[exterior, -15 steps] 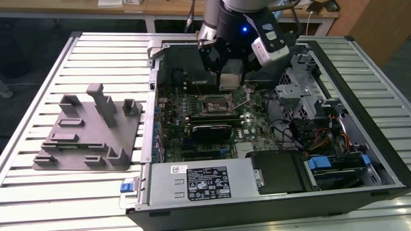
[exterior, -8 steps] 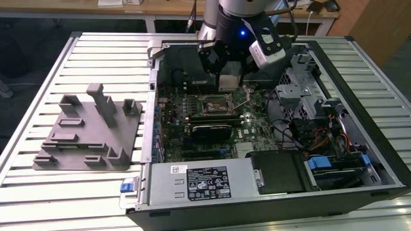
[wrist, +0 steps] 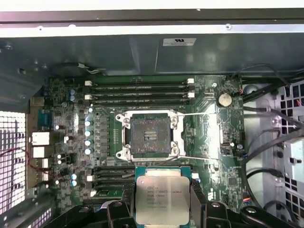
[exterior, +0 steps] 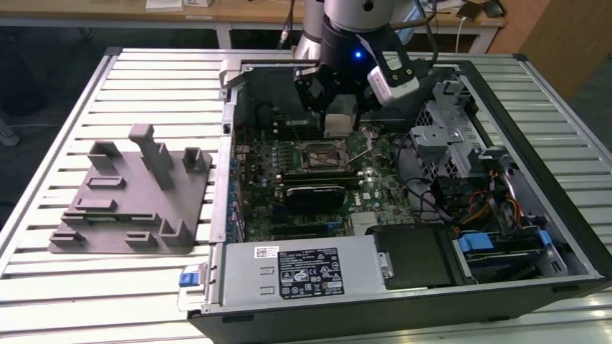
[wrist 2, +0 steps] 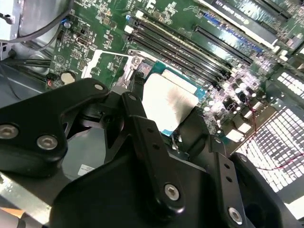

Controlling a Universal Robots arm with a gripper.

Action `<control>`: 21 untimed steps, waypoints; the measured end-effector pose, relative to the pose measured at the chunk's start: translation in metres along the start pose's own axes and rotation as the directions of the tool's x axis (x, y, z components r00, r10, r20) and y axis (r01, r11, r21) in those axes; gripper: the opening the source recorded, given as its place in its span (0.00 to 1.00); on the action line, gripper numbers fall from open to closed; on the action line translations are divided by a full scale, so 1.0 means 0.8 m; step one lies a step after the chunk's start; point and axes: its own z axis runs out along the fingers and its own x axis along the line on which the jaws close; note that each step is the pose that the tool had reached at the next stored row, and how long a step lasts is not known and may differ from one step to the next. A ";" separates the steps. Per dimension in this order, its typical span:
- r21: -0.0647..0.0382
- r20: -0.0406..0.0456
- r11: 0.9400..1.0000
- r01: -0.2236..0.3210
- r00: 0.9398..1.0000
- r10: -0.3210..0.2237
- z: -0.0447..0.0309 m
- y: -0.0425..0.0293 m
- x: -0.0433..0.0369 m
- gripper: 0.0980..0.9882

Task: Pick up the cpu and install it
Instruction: 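Pick up the cpu and move it towards the insertion slot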

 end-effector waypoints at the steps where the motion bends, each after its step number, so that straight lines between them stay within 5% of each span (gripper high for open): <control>1: 0.000 0.000 1.000 0.000 1.000 0.000 0.0018 0.0011 0.000 0.50; 21: 0.001 0.000 1.000 0.002 1.000 -0.002 0.0354 0.0262 0.001 0.50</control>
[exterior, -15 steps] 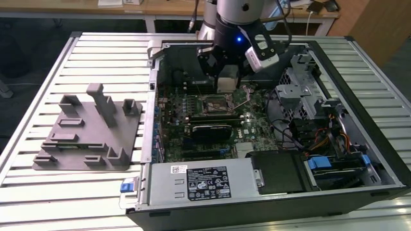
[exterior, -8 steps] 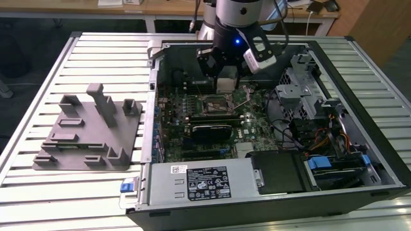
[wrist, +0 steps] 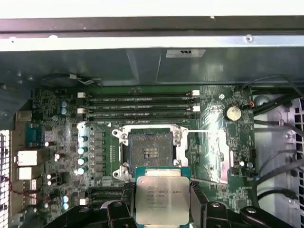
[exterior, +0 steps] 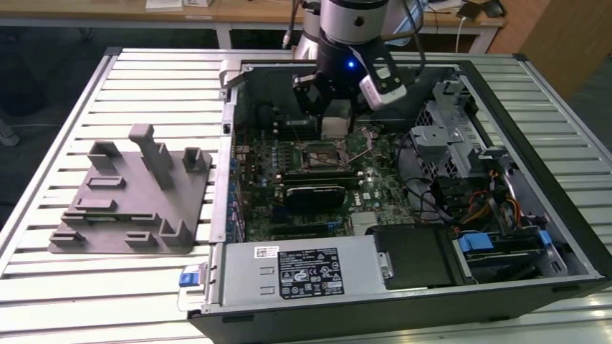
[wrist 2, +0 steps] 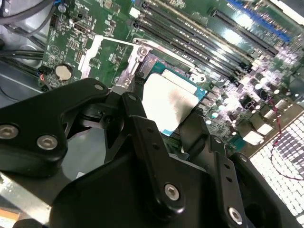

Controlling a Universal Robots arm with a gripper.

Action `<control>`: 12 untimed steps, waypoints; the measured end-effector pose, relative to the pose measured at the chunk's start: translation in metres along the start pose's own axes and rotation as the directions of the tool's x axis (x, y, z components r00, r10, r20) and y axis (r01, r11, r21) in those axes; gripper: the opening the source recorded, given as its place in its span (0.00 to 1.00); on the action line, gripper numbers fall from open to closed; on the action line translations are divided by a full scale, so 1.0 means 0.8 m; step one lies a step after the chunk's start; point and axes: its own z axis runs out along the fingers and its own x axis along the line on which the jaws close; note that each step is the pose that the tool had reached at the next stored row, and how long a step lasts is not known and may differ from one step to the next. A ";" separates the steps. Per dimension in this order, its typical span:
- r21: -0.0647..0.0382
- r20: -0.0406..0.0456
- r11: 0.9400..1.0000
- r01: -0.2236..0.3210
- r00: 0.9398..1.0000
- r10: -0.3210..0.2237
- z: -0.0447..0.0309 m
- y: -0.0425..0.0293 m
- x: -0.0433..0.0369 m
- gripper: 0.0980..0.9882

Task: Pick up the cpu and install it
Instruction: 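Pick up the cpu and move it towards the insertion slot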

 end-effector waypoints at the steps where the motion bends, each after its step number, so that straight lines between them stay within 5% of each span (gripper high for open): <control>1: 0.002 0.000 1.000 0.000 1.000 0.000 0.0016 0.0018 0.000 0.50; 7: 0.039 0.000 0.999 0.000 1.000 -0.001 0.0108 0.0106 0.000 0.50; 12: 0.042 0.000 0.999 0.001 1.000 -0.001 0.0206 0.0121 0.001 0.50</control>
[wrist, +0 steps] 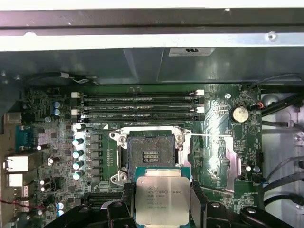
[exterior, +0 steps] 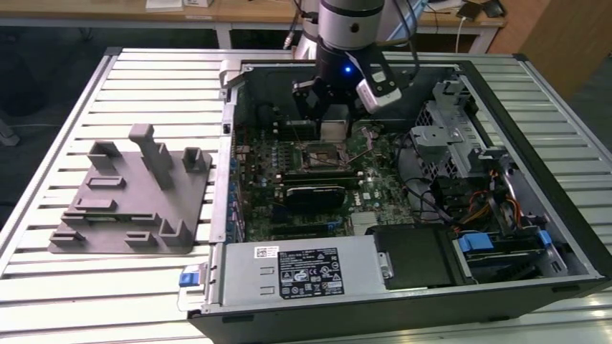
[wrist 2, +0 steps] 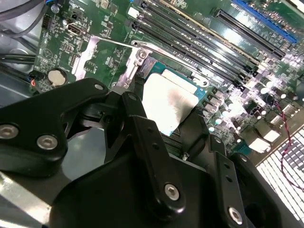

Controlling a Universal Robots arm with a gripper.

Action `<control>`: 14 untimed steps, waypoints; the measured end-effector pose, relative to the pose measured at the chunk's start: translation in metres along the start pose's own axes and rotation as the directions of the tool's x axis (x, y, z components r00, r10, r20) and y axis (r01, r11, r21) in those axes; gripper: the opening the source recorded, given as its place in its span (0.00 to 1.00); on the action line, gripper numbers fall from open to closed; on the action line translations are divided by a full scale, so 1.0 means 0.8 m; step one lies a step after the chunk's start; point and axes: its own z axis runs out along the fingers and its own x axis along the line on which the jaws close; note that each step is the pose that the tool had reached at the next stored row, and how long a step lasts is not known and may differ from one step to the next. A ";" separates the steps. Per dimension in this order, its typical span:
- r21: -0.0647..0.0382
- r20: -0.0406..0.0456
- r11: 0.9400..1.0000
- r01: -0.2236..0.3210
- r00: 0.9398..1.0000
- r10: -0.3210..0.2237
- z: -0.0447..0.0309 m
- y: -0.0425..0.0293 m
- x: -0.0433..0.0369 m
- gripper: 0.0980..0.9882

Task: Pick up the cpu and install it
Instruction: 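Pick up the cpu and move it towards the insertion slot, then place the cpu into insertion slot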

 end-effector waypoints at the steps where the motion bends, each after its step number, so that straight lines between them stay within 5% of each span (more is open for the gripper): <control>1: 0.000 0.000 1.000 0.000 1.000 0.000 0.0018 0.0000 0.000 0.50; 14: 0.001 0.000 1.000 0.000 1.000 0.000 0.0110 -0.0002 0.000 0.50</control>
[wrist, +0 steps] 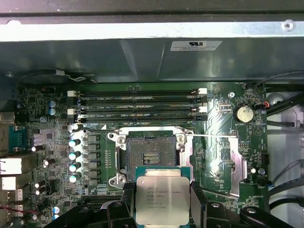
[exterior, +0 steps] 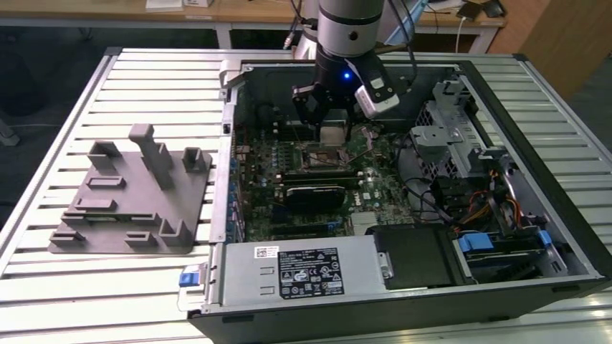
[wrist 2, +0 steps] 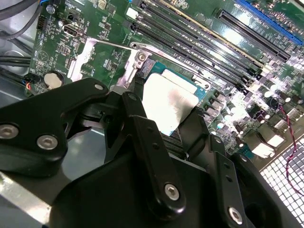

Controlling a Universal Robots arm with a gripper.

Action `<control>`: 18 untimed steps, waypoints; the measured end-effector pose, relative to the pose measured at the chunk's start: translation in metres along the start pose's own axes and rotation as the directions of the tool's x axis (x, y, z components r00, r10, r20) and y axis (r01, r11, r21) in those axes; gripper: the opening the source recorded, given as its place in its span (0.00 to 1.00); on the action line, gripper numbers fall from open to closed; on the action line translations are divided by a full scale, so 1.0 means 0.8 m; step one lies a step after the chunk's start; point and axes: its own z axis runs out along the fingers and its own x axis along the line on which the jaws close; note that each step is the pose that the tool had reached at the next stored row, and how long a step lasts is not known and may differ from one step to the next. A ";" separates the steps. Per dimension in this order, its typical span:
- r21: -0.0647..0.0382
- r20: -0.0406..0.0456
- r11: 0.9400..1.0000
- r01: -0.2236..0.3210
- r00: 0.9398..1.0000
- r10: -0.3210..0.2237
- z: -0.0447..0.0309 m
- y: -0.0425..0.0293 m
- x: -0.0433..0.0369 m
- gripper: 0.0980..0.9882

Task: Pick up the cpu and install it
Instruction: 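Place the cpu into insertion slot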

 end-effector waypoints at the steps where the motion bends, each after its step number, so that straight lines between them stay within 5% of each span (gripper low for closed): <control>1: 0.000 0.000 1.000 0.000 1.000 0.000 0.0000 0.0000 0.000 0.50; 8: 0.000 0.000 1.000 -0.004 1.000 0.004 0.0001 0.0000 0.000 0.50; 11: 0.001 0.001 0.999 -0.045 0.999 0.045 0.0002 0.0000 0.000 0.50; 18: 0.002 0.004 0.986 -0.168 0.986 0.168 0.0008 0.0000 0.000 0.50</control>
